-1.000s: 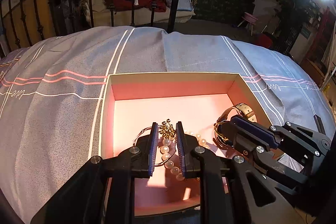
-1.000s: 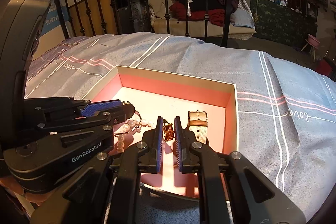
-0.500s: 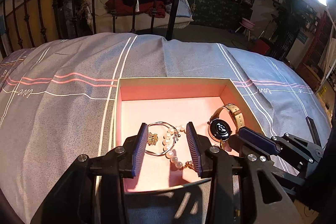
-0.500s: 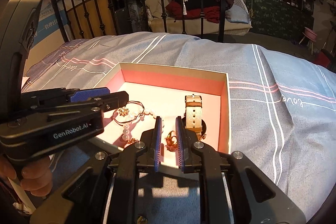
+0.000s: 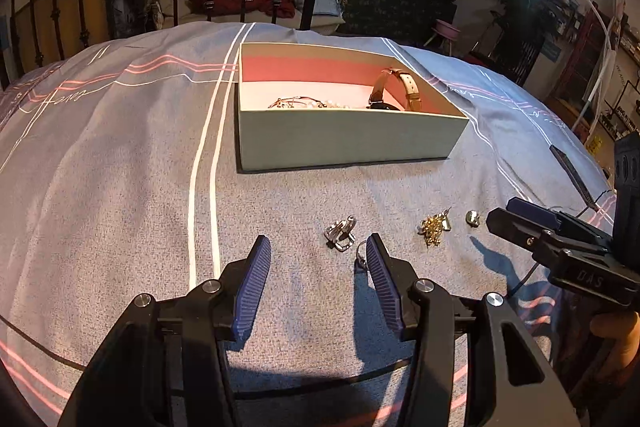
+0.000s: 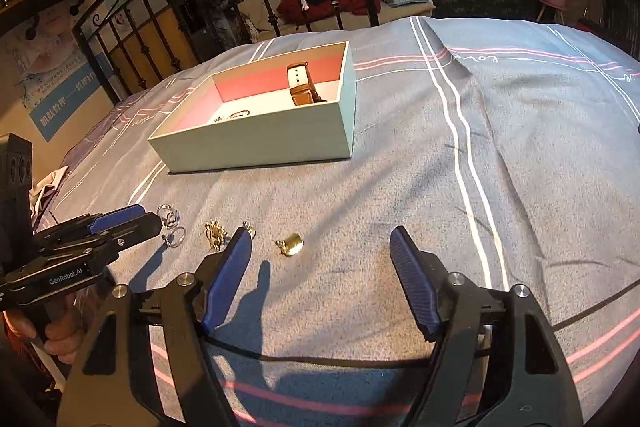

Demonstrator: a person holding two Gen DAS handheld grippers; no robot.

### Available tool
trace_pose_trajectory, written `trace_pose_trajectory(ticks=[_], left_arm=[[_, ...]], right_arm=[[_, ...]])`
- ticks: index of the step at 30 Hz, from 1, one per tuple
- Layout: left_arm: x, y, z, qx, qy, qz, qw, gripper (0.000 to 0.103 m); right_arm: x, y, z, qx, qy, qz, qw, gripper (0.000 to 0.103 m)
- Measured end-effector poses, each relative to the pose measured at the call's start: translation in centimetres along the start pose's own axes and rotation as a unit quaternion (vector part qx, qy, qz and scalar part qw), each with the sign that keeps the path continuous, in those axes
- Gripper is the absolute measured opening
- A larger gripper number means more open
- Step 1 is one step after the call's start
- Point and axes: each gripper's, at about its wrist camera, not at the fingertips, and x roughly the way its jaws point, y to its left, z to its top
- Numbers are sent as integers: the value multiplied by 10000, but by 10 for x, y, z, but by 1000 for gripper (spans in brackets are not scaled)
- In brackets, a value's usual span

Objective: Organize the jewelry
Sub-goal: 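Withdraw both tools and grasp the silver earring with the left tool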

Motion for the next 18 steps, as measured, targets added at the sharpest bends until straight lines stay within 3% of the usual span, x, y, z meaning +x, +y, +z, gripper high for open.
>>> trace_pose_trajectory(ticks=[11,13,15,18], left_arm=[[13,-12,11,337,108,312,9989,47],[15,-13,13,365,137,301,9988,38],[18,-14,13,392,180,328,9985,17],[17,-12,12,361,107,232,9990,17]], right_arm=[[5,27,-10,-888,68,-472,9949,62],[4,24,-10,-825,61,-421,9957,62],[4,23,-10,-814,56,-409,9958,62],[4,23,-9,-847,72,-429,9955,62]])
